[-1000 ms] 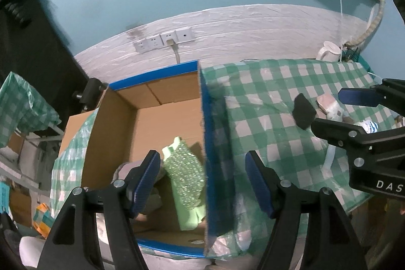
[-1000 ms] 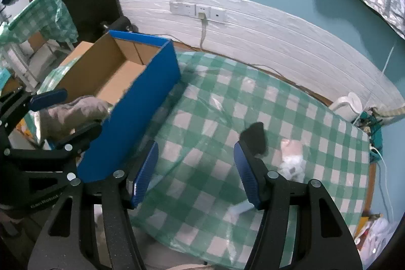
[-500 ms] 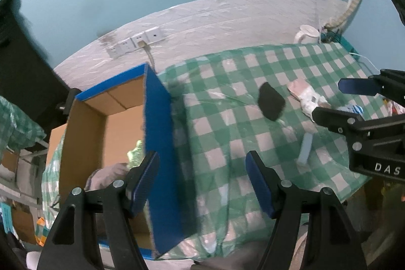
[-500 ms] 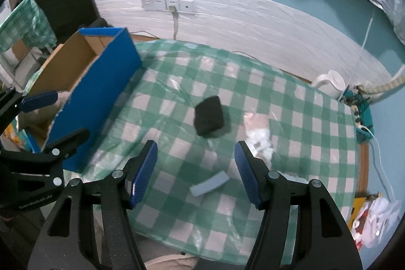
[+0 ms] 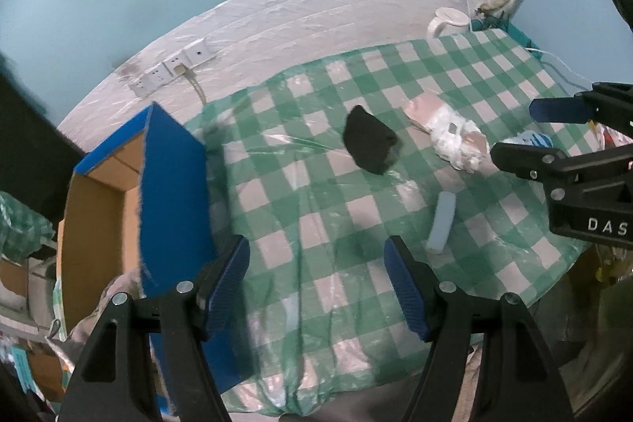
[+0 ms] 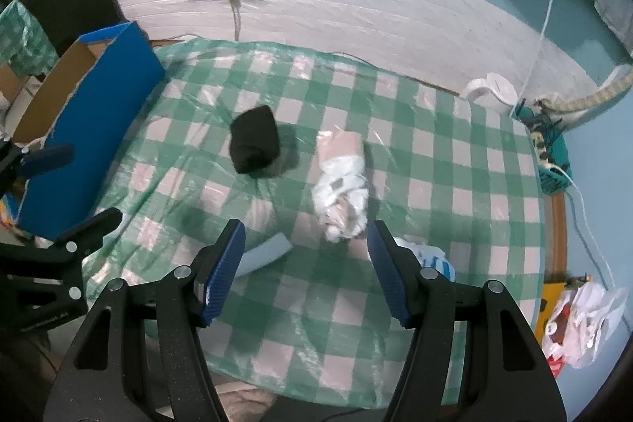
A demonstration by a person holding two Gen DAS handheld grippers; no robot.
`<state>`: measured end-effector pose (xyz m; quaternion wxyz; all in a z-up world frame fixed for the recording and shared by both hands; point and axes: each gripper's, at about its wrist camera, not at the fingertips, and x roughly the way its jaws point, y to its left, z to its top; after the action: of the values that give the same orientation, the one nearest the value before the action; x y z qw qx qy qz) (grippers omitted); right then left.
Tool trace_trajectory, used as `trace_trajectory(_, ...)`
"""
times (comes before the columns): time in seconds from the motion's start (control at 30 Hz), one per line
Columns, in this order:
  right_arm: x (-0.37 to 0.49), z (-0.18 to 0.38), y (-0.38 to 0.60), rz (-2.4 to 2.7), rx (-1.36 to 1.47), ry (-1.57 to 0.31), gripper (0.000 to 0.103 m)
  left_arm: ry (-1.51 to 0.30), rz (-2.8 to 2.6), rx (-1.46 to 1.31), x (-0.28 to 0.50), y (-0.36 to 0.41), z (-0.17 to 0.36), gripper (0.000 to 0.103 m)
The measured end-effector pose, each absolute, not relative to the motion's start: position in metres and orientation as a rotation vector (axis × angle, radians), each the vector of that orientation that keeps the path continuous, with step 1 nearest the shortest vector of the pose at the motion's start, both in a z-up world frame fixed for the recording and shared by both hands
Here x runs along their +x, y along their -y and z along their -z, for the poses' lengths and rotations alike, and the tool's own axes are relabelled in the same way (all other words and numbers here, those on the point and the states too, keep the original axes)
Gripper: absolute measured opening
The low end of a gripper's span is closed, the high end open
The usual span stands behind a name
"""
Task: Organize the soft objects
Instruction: 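Move both open tools back toward the white bundles on the table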
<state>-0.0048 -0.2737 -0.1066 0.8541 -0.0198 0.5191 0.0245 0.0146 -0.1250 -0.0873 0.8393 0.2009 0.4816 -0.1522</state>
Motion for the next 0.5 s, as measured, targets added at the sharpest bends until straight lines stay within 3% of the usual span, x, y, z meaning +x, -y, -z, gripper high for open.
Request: trace_trajectory(0.5,-0.004,0.133,0.316,0.003,-0.048,-1.157,0.066,-1.051,0.362,0.435,0.029,0.164,0.118,0.072)
